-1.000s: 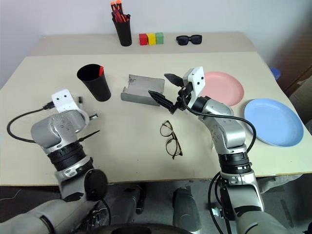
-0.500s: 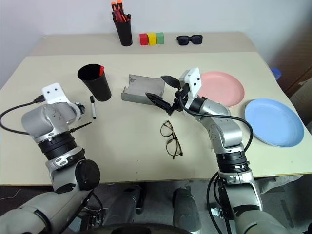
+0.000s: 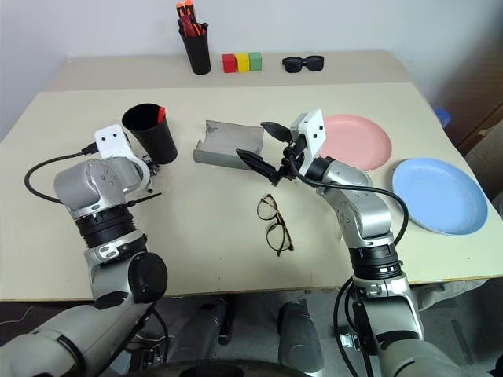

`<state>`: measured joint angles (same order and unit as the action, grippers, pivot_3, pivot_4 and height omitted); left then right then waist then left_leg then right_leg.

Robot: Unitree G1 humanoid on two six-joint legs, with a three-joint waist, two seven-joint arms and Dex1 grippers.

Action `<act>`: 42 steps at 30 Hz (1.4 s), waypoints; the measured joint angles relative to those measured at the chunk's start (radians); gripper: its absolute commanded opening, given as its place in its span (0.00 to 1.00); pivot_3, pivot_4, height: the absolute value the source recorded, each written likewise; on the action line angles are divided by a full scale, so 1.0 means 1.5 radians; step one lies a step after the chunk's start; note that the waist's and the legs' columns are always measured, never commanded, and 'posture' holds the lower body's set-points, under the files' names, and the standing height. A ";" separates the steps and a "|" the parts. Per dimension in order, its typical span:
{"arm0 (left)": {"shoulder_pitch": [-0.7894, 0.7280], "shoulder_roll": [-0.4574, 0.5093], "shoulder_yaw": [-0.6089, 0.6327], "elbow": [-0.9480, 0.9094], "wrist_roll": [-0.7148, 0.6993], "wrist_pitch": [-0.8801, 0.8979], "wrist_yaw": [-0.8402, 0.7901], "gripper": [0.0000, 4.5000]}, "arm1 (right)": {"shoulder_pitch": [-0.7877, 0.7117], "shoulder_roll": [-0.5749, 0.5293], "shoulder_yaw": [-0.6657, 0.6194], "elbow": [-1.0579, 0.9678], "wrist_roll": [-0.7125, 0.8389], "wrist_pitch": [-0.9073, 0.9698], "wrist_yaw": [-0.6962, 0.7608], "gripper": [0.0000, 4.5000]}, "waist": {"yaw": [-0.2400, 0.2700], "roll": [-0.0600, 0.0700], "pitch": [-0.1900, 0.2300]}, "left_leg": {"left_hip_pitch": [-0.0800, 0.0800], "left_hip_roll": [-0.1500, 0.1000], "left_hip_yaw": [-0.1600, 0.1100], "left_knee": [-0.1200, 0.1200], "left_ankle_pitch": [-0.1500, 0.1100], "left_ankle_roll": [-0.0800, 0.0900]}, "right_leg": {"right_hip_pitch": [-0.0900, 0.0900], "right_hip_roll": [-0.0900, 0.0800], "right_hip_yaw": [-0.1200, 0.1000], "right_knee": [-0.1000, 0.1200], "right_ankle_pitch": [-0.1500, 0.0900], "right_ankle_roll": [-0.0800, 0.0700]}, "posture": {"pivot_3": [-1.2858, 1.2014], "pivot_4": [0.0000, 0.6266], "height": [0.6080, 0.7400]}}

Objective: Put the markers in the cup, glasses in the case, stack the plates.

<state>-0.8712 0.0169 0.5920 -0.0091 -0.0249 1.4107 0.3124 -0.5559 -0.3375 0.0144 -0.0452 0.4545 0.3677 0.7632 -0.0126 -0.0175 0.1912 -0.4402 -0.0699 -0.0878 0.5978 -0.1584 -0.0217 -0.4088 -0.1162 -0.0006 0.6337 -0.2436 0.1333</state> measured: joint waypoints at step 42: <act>0.039 0.137 -0.227 0.199 -0.017 -0.856 -0.199 0.01 | -0.006 -0.028 0.038 -0.012 -0.032 -0.016 0.012 1.00 | 0.009 0.000 0.000 | 0.000 0.000 0.000 0.000 0.000 0.000 | 0.000 0.000 0.000 -0.001 0.000 0.000 | 0.52 0.24 1.00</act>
<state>-0.8127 0.2228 0.2510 0.2899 -0.0508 0.1261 0.0135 -0.5654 -0.3796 0.0714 -0.0625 0.4060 0.3439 0.7816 0.0015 -0.0180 0.1910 -0.4408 -0.0702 -0.0874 0.5977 -0.1583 -0.0211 -0.4088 -0.1168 -0.0006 0.6319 -0.2435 0.1332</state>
